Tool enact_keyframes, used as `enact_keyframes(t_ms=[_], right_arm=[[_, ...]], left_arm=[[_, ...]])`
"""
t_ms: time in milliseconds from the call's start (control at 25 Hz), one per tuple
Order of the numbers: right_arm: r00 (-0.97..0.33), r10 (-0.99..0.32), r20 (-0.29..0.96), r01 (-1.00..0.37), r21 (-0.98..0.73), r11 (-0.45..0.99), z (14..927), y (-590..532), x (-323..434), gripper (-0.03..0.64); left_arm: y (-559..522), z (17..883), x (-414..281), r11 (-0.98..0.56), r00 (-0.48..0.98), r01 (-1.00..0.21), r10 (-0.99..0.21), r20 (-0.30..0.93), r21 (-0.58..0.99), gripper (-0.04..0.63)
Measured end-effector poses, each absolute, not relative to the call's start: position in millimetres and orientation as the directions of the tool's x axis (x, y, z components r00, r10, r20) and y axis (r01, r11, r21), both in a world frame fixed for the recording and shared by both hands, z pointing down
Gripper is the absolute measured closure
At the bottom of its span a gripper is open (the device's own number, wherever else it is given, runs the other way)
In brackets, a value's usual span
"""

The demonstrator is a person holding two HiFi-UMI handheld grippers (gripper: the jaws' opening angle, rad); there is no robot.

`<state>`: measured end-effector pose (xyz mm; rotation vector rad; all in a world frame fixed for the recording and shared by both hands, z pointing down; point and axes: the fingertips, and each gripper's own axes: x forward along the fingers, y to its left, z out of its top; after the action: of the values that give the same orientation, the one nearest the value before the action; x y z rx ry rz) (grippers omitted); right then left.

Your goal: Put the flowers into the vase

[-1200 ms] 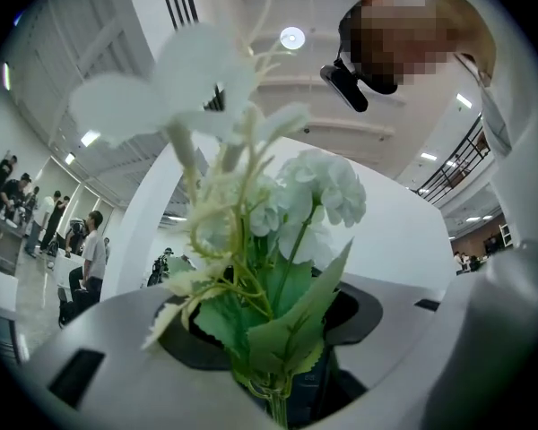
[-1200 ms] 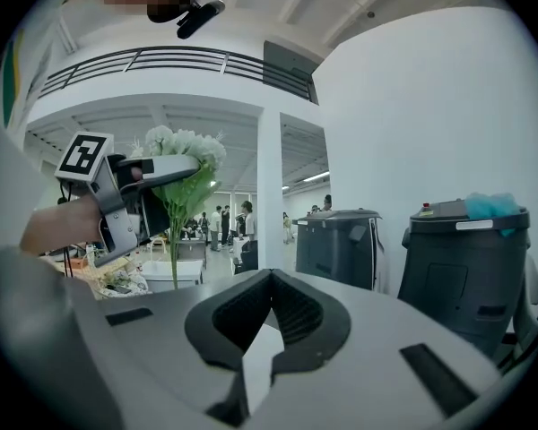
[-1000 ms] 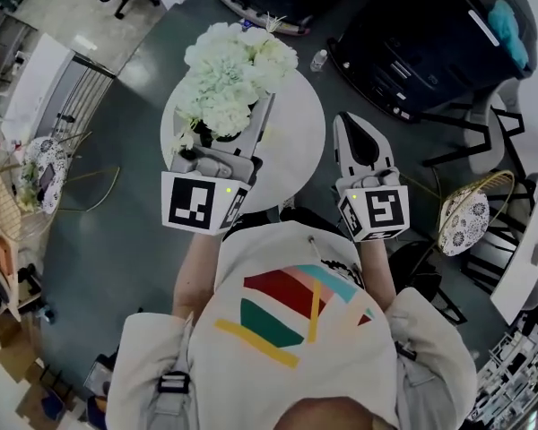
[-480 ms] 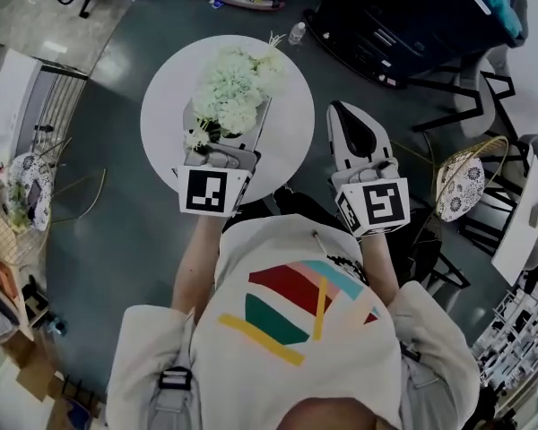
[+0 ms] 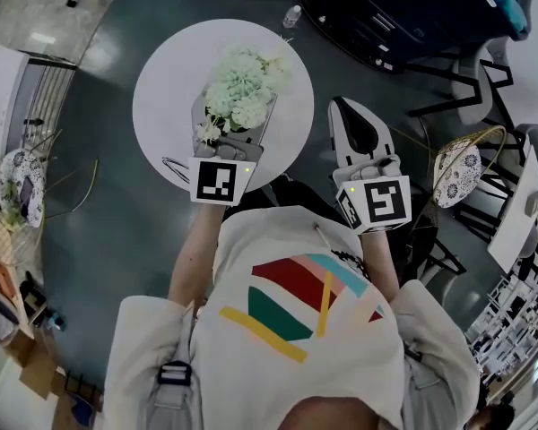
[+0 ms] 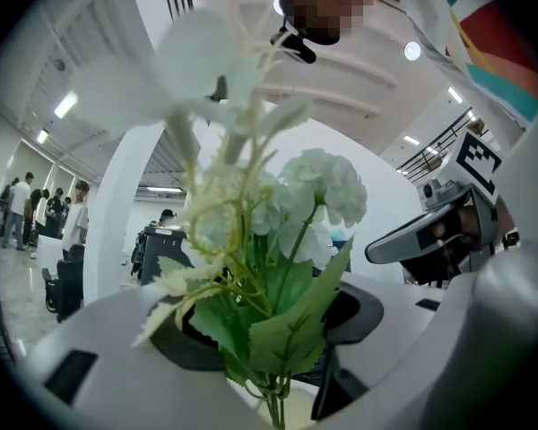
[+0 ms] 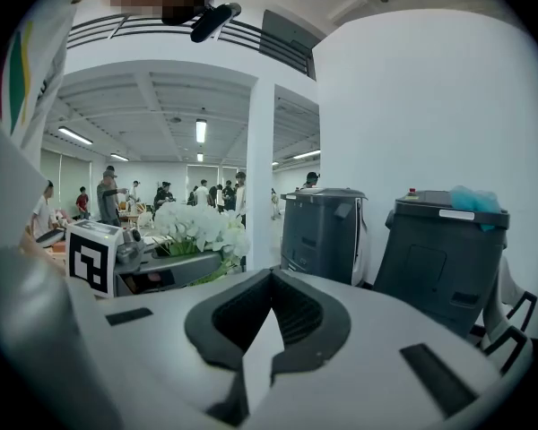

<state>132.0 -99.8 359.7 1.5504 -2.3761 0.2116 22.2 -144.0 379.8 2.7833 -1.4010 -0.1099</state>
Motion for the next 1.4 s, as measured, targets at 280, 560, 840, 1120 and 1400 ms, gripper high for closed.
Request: enact_keyframes(t_ms=[280, 560, 840, 1120, 1400], right_arm=[[-0.394, -0.858, 0.331, -0.903, 0.036, 0.429, 362, -99, 126, 0.607], [-0.413, -0.847, 0.335, -0.893, 0.032, 0.448, 365, -101, 120, 0.607], [-0.433, -0.835, 0.340, -0.883, 0.026, 0.469, 368, -100, 116, 0.607], [-0.462, -0.818, 0.343, -0.867, 0.023, 0.498, 370, -101, 106, 0.607], [-0.473, -0.808, 0.352, -0.859, 0.018, 0.511, 375, -106, 102, 0.607]], left_arm=[[-137, 395, 31, -0.627, 0.628, -0.774, -0.778, -0.010, 0.085, 0.216], [-130, 408, 26, -0.607, 0.611, -0.789, -0.792, 0.018, 0.094, 0.166], [-118, 417, 21, -0.589, 0.595, -0.802, -0.802, 0.047, 0.092, 0.166], [-108, 430, 16, -0.572, 0.581, -0.813, -0.810, 0.079, 0.110, 0.160], [-104, 444, 18, -0.574, 0.587, -0.808, -0.801, 0.113, 0.130, 0.136]])
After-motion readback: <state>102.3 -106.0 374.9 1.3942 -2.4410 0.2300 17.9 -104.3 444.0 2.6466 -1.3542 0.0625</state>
